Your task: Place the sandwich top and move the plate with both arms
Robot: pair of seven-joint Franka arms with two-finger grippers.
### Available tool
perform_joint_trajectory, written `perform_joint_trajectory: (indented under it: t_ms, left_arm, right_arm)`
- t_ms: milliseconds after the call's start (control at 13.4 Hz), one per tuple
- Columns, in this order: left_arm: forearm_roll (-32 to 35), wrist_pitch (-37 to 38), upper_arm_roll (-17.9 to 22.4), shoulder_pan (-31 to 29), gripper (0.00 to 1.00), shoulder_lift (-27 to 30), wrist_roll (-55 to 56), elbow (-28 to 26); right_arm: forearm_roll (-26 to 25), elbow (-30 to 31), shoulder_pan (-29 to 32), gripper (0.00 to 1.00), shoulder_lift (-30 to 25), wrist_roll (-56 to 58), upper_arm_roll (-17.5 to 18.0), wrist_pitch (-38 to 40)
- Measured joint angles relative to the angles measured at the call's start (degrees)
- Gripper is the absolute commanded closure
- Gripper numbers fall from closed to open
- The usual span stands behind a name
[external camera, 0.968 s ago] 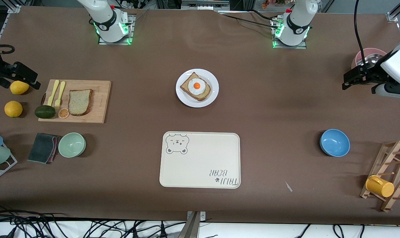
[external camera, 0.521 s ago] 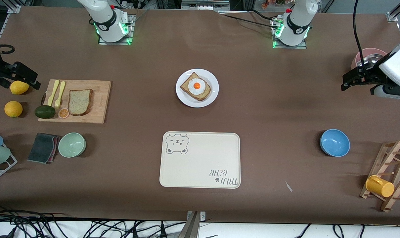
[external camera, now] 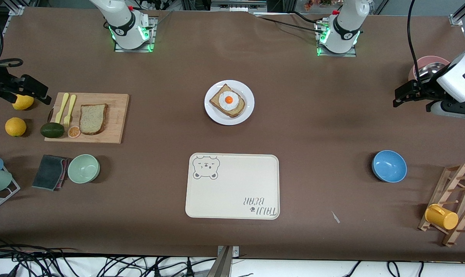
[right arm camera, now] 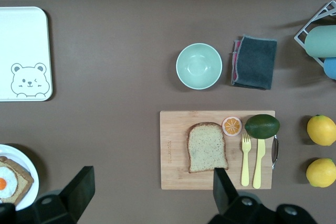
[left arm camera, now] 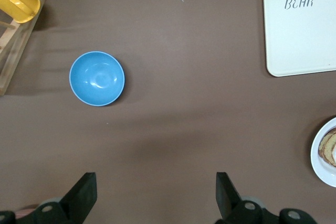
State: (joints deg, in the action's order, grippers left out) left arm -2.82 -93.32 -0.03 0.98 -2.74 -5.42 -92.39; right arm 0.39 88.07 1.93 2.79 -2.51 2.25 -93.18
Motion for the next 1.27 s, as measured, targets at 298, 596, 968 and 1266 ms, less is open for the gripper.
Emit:
perform_joint_trajectory:
  t_ms: [298, 596, 968, 1266]
  left_arm:
    - [-2.69, -5.65, 0.02, -0.02, 0.00, -0.13, 0.60, -5.90]
    - [-5.41, -9.98, -0.10, 0.03, 0.00, -0.29, 1.05, -11.64]
    - [-7.18, -14.47, -1.67, 1.64, 0.00, -0.71, 6.40, -13.39]
    - [-16.23, -18.25, -2.90, 2.40, 0.00, -2.11, 3.17, -16.37]
  right_arm:
    - [0.00, 0.00, -0.01, 0.00, 0.18, 0.00, 0.00, 0.05]
    - [0.00, 0.59, -0.03, 0.00, 0.36, 0.00, 0.03, 0.23]
    - [-0.42, 11.10, -0.03, 0.00, 1.10, -2.30, 0.04, -6.92]
    - [-7.29, 25.22, -0.04, 0.02, 2.25, -13.08, 0.05, -20.05]
